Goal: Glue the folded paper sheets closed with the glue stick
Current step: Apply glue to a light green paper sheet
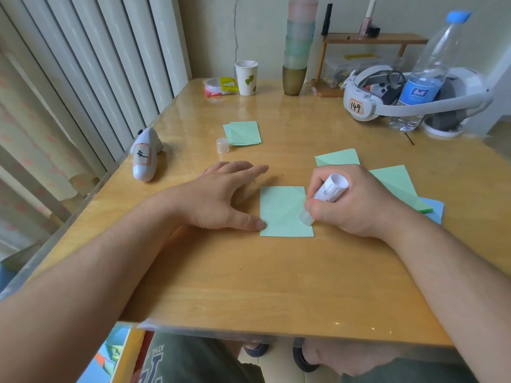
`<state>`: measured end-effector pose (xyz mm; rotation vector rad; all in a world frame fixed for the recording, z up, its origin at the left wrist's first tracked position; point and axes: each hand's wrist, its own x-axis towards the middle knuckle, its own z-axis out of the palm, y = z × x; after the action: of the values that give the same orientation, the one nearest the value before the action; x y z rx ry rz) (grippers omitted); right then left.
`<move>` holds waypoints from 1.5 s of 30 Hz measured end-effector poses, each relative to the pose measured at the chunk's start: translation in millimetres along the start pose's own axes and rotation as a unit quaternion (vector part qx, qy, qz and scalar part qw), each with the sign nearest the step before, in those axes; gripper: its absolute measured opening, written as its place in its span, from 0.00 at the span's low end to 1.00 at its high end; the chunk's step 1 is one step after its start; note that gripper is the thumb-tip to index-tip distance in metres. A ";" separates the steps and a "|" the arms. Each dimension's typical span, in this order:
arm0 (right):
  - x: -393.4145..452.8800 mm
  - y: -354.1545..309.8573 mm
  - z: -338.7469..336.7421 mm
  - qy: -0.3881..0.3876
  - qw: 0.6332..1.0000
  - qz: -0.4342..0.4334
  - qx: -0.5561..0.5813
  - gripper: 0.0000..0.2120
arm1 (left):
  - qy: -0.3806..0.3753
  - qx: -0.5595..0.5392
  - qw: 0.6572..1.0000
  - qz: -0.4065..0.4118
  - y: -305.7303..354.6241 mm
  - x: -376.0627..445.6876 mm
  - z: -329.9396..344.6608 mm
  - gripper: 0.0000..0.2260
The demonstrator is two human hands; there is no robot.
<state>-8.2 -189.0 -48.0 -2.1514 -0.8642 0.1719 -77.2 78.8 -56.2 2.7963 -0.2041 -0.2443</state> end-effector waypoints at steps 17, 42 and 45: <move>7.2 -1.5 9.0 0.067 0.983 -0.056 0.159 0.11 | 0.006 0.014 1.000 -0.003 1.6 -0.1 3.3 0.53; 0.5 -20.9 32.1 -0.002 0.998 -0.040 0.054 0.07 | -0.002 0.017 1.000 0.008 5.7 -5.6 1.5 0.55; -0.4 -19.8 31.8 -0.005 0.998 -0.035 0.049 0.07 | -0.007 0.030 0.999 0.007 6.9 -4.6 3.8 0.55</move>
<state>-31.2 -160.3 -55.3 -2.0276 -0.9171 0.1852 -83.3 71.9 -56.8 2.8527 -0.2376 -0.2586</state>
